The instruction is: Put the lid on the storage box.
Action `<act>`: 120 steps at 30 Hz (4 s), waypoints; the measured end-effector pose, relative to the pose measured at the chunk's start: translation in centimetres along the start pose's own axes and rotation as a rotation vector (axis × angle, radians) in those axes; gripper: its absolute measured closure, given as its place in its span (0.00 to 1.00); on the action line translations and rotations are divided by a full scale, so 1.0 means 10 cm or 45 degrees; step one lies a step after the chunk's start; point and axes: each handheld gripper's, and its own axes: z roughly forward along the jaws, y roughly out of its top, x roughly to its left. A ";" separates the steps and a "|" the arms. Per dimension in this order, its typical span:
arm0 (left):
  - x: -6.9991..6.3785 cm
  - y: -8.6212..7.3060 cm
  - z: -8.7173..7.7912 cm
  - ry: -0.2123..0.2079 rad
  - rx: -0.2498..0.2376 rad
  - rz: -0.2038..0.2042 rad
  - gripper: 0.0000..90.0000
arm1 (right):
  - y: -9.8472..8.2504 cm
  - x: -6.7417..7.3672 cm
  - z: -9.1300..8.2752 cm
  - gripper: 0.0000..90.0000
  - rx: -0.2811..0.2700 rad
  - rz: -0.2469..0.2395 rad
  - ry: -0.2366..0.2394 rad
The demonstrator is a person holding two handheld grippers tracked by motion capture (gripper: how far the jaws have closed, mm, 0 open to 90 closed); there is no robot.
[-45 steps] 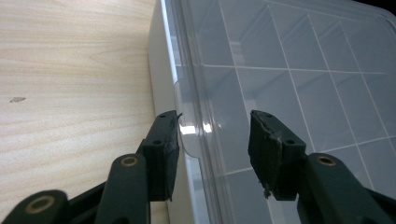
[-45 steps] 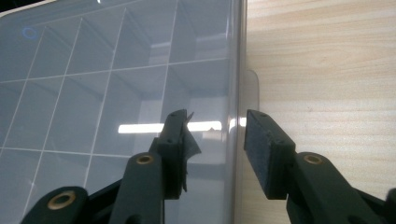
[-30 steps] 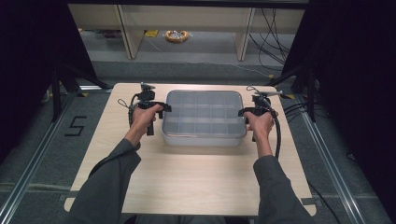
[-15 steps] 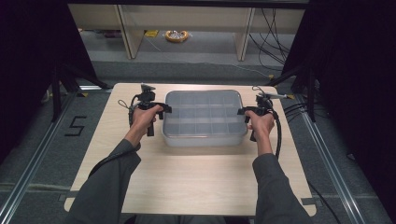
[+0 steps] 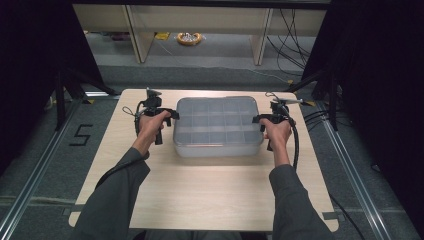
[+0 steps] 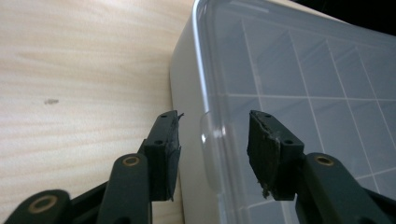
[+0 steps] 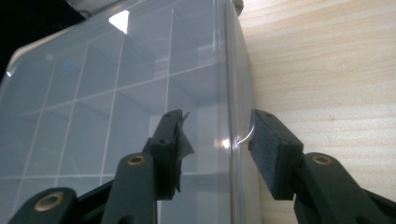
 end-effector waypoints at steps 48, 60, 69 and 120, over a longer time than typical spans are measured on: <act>-0.11 -0.03 0.01 -0.015 -0.024 0.037 0.62 | -0.05 0.03 0.02 0.57 0.026 -0.047 -0.029; -0.10 -0.01 0.04 -0.016 -0.019 0.021 0.61 | -0.02 0.02 0.04 0.56 0.035 -0.031 -0.049; -0.07 -0.01 0.00 -0.016 -0.028 0.006 0.54 | -0.05 -0.03 -0.01 0.47 0.039 -0.021 -0.040; 0.00 -1.48 -1.03 -0.279 -0.077 0.440 0.30 | -1.20 0.14 -0.87 0.26 -0.121 -0.539 0.244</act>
